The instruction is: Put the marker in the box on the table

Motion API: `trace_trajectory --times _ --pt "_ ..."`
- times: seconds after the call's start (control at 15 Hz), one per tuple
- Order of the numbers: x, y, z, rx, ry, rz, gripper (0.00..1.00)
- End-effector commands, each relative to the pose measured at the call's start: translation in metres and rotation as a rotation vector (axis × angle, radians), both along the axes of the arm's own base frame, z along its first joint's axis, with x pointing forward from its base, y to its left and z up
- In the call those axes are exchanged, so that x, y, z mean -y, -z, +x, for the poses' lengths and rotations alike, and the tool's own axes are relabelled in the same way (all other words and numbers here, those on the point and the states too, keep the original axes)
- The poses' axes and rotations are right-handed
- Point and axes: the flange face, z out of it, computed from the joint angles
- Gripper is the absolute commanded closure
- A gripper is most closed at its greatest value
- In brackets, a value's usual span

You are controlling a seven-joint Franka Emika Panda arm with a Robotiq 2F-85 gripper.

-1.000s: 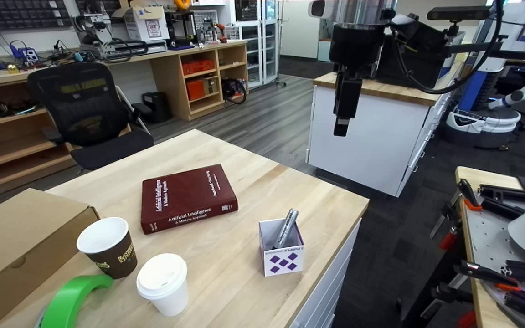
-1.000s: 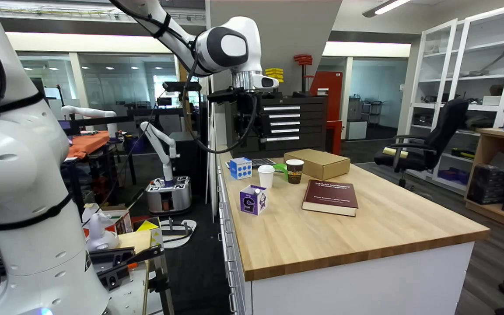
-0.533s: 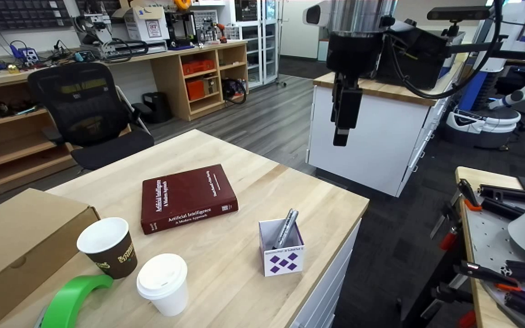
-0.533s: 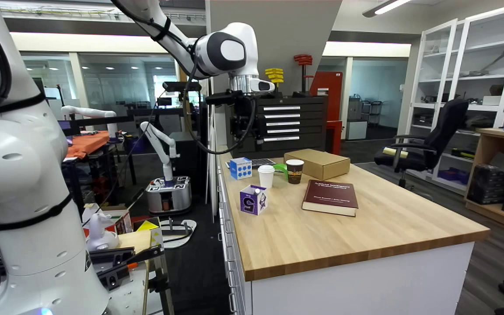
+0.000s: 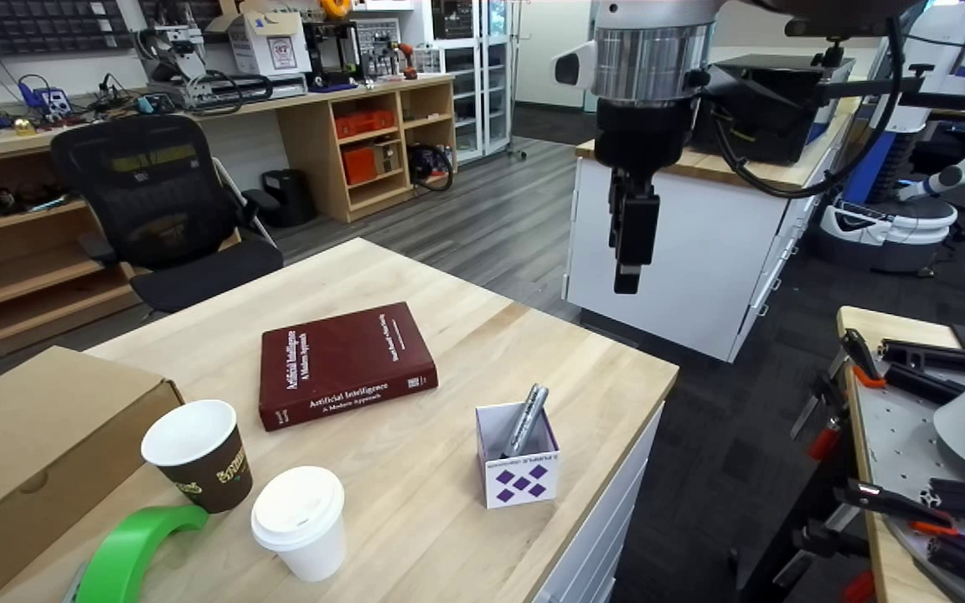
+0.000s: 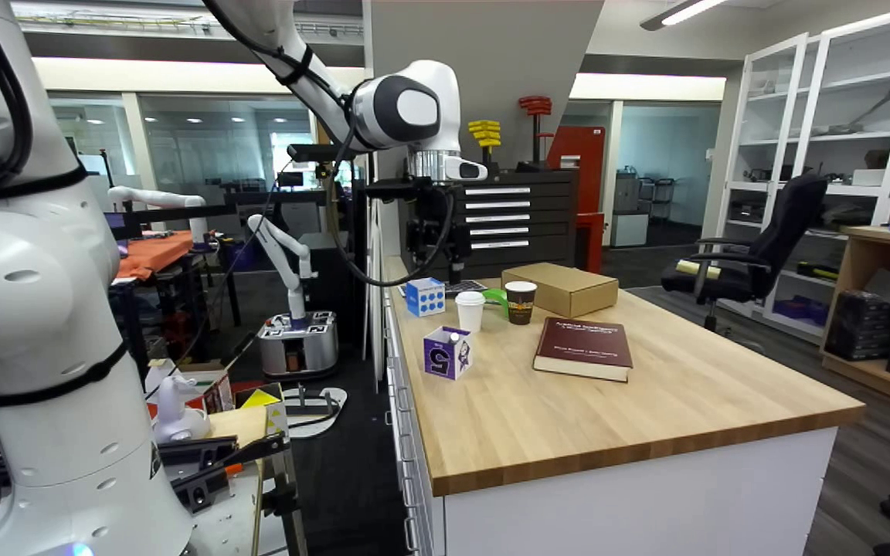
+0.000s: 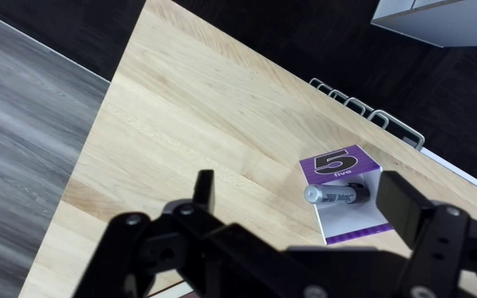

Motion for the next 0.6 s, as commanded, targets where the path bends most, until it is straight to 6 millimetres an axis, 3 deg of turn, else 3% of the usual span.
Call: trace_trajectory --times 0.0,0.33,0.53 --pt "0.008 0.013 0.003 -0.007 0.004 -0.012 0.00" --pt "0.020 0.028 0.006 -0.036 0.027 -0.022 0.00" --pt "0.024 0.018 0.005 -0.041 0.045 -0.033 0.00"
